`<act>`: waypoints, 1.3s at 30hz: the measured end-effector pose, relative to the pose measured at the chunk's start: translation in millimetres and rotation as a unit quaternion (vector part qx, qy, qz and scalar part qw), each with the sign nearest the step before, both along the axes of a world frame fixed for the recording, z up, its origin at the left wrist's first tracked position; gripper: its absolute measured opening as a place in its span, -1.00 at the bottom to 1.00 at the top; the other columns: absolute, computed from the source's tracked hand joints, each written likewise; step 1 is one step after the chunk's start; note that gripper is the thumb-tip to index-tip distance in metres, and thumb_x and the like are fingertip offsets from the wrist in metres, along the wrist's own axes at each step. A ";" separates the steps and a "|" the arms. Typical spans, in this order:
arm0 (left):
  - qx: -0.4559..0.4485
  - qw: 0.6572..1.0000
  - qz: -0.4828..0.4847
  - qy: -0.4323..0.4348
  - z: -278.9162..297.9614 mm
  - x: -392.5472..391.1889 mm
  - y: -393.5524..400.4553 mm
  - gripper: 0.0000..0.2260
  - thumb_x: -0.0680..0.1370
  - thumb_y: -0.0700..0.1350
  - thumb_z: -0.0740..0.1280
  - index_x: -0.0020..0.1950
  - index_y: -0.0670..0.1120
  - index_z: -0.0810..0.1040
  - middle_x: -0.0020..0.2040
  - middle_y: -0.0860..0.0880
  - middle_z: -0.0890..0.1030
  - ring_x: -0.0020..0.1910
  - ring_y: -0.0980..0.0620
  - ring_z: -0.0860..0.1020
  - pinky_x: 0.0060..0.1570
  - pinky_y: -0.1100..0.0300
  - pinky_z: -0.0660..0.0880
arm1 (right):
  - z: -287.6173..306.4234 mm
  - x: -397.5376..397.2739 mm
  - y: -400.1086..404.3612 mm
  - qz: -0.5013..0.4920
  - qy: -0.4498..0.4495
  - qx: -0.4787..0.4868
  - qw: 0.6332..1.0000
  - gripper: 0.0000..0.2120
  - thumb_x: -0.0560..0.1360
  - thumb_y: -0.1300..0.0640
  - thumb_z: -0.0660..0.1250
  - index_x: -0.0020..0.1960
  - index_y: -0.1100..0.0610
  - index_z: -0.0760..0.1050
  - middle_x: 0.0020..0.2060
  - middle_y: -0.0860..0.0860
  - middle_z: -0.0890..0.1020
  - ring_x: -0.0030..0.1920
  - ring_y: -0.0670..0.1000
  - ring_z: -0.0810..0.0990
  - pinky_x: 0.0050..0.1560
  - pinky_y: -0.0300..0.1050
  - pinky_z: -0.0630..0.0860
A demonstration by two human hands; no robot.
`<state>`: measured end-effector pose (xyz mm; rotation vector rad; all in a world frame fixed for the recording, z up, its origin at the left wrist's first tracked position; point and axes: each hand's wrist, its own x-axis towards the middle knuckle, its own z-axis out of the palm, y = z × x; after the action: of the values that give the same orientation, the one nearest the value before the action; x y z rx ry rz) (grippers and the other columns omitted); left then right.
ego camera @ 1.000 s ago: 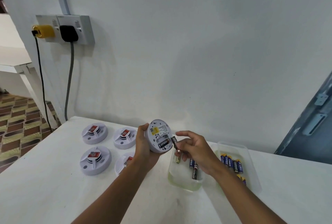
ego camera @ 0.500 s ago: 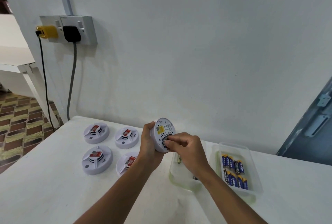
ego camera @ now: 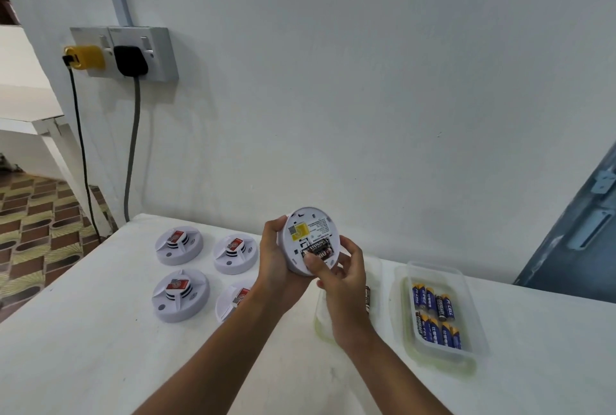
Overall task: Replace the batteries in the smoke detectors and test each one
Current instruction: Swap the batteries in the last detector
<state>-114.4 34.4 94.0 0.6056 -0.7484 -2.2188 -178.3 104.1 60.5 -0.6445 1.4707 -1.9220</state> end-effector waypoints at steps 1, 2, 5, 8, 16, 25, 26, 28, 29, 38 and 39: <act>-0.007 1.000 -0.008 0.001 1.3 1.1 -0.4 -0.57 0.54 0.13 0.09 0.02 -0.12 0.63 -0.12 -0.19 0.68 -0.06 -0.16 0.57 -0.07 -0.02 0.50 | 2.9 1.1 0.1 0.007 -0.020 -0.008 1.000 -0.31 0.19 0.02 0.53 0.28 0.01 0.39 0.10 0.03 0.61 0.06 0.01 0.61 -0.24 -0.31 0.54; -0.009 1.000 -0.015 0.002 2.1 2.2 -0.8 -0.57 0.54 0.13 0.09 0.04 -0.12 0.62 -0.11 -0.19 0.68 -0.05 -0.17 0.57 -0.07 -0.01 0.51 | 5.1 1.7 -0.2 0.014 -0.038 -0.012 0.999 -0.33 0.20 0.08 0.54 0.27 0.01 0.39 0.08 0.03 0.61 0.04 0.01 0.62 -0.26 -0.32 0.53; -0.013 0.999 -0.043 0.006 3.4 7.5 -3.6 -0.55 0.48 0.12 0.13 0.01 -0.14 0.67 -0.06 -0.21 0.67 -0.03 -0.19 0.57 -0.03 -0.03 0.49 | 12.4 2.7 -0.3 0.024 -0.037 -0.014 0.999 -0.45 0.33 0.29 0.54 0.21 0.01 0.40 0.06 0.06 0.62 0.04 0.02 0.63 -0.22 -0.28 0.56; -0.008 0.998 -0.069 0.008 8.8 13.9 -9.0 -0.55 0.40 0.12 0.18 -0.07 -0.16 0.71 0.00 -0.23 0.66 -0.01 -0.20 0.58 0.02 -0.06 0.47 | 23.3 -3.3 2.4 0.059 -0.013 -0.007 0.998 -0.53 0.39 0.28 0.49 0.22 0.04 0.43 0.07 0.06 0.63 0.02 0.02 0.66 -0.17 -0.20 0.60; 0.005 0.994 -0.113 0.005 22.4 19.0 -11.9 -0.50 0.46 0.14 0.17 0.08 -0.21 0.65 0.13 -0.27 0.59 0.07 -0.22 0.55 0.11 -0.12 0.47 | 44.3 -14.9 10.9 0.141 -0.014 0.001 0.990 -0.69 0.45 0.11 0.43 0.17 0.16 0.54 -0.01 0.11 0.70 0.00 0.09 0.69 -0.05 0.06 0.64; 0.009 0.990 -0.143 -0.008 25.5 22.6 -12.2 -0.49 0.50 0.14 0.11 0.19 -0.20 0.56 0.16 -0.26 0.56 0.08 -0.22 0.54 0.11 -0.12 0.45 | 49.3 -18.2 19.5 0.166 -0.041 -0.021 0.985 -0.77 0.44 0.27 0.41 0.09 0.18 0.58 -0.06 0.12 0.71 -0.07 0.09 0.70 -0.13 0.01 0.61; 0.006 0.989 -0.145 -0.007 26.1 22.8 -11.8 -0.49 0.50 0.14 0.11 0.18 -0.20 0.57 0.15 -0.26 0.56 0.07 -0.21 0.54 0.10 -0.12 0.46 | 49.8 -18.1 19.6 0.165 -0.041 -0.023 0.985 -0.77 0.44 0.28 0.40 0.09 0.18 0.59 -0.06 0.12 0.72 -0.07 0.09 0.70 -0.13 0.02 0.61; 0.004 0.989 -0.148 -0.004 27.0 23.4 -10.7 -0.49 0.50 0.15 0.11 0.18 -0.20 0.57 0.14 -0.26 0.57 0.07 -0.21 0.54 0.10 -0.12 0.46 | 50.9 -17.1 20.4 0.166 -0.039 -0.024 0.985 -0.78 0.45 0.29 0.40 0.09 0.17 0.59 -0.06 0.11 0.71 -0.06 0.09 0.70 -0.12 0.02 0.61; 0.002 0.989 -0.151 -0.002 27.6 23.6 -10.5 -0.49 0.50 0.15 0.11 0.19 -0.20 0.56 0.16 -0.25 0.56 0.09 -0.21 0.53 0.12 -0.12 0.45 | 51.5 -16.9 20.9 0.167 -0.034 -0.023 0.985 -0.78 0.45 0.28 0.39 0.10 0.16 0.58 -0.05 0.11 0.71 -0.06 0.08 0.70 -0.11 0.03 0.61; 0.002 0.985 -0.171 0.027 31.8 28.8 -13.9 -0.46 0.49 0.17 0.11 0.27 -0.18 0.49 0.24 -0.25 0.47 0.17 -0.21 0.44 0.12 -0.07 0.42 | 51.5 -22.0 27.6 0.219 -0.031 -0.039 0.974 -0.69 0.45 0.39 0.33 0.17 0.25 0.53 0.02 0.24 0.67 0.02 0.23 0.66 0.03 0.16 0.60; 0.003 0.985 -0.171 0.026 31.1 29.0 -13.1 -0.46 0.49 0.16 0.12 0.27 -0.19 0.49 0.23 -0.25 0.47 0.17 -0.21 0.44 0.13 -0.08 0.40 | 51.5 -20.9 27.7 0.214 -0.028 -0.039 0.976 -0.71 0.46 0.42 0.31 0.16 0.25 0.53 0.01 0.24 0.67 0.00 0.23 0.67 0.01 0.15 0.60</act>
<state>-85.4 21.3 125.2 0.4437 -0.8718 -2.5389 -199.2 131.8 112.0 -0.8566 1.1153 -1.6497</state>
